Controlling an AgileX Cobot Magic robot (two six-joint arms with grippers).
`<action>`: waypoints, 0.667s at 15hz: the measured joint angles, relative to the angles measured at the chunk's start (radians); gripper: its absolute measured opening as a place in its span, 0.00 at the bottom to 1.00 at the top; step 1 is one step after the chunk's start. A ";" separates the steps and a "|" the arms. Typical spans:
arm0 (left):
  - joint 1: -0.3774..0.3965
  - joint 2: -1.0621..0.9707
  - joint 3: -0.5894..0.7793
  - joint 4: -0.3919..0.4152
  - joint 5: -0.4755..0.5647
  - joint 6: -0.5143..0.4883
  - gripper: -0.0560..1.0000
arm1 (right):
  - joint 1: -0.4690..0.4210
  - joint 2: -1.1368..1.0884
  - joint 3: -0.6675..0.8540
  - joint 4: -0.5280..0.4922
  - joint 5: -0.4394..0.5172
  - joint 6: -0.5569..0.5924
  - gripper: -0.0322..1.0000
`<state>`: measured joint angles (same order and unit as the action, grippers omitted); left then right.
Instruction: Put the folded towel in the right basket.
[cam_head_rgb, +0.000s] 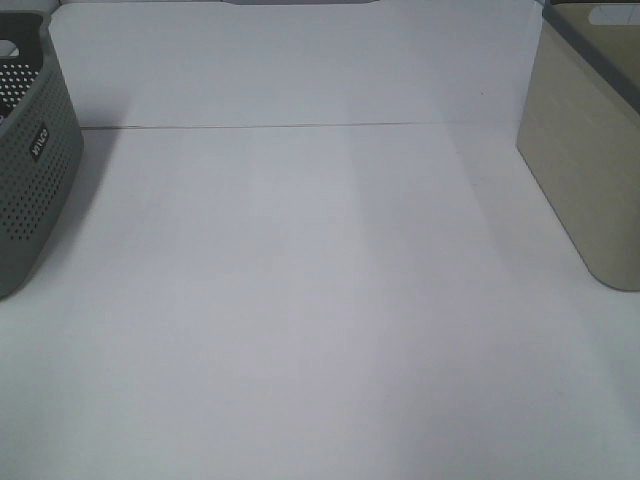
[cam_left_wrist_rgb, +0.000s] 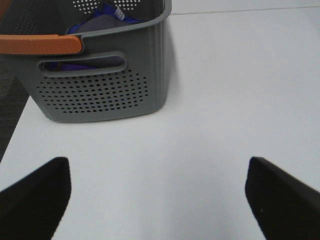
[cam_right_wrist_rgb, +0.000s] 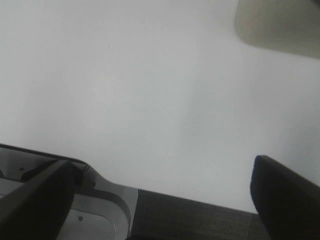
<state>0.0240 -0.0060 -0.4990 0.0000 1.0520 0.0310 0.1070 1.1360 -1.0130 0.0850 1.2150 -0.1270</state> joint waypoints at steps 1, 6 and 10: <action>0.000 0.000 0.000 0.000 0.000 0.000 0.89 | 0.000 -0.061 0.075 0.000 0.000 0.000 0.92; 0.000 0.000 0.000 0.000 0.000 0.000 0.89 | 0.000 -0.440 0.387 0.000 0.001 0.000 0.92; 0.000 0.000 0.000 0.000 0.000 0.000 0.89 | 0.000 -0.823 0.519 -0.027 -0.044 -0.004 0.92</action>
<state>0.0240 -0.0060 -0.4990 0.0000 1.0520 0.0310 0.1070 0.3130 -0.4940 0.0580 1.1710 -0.1310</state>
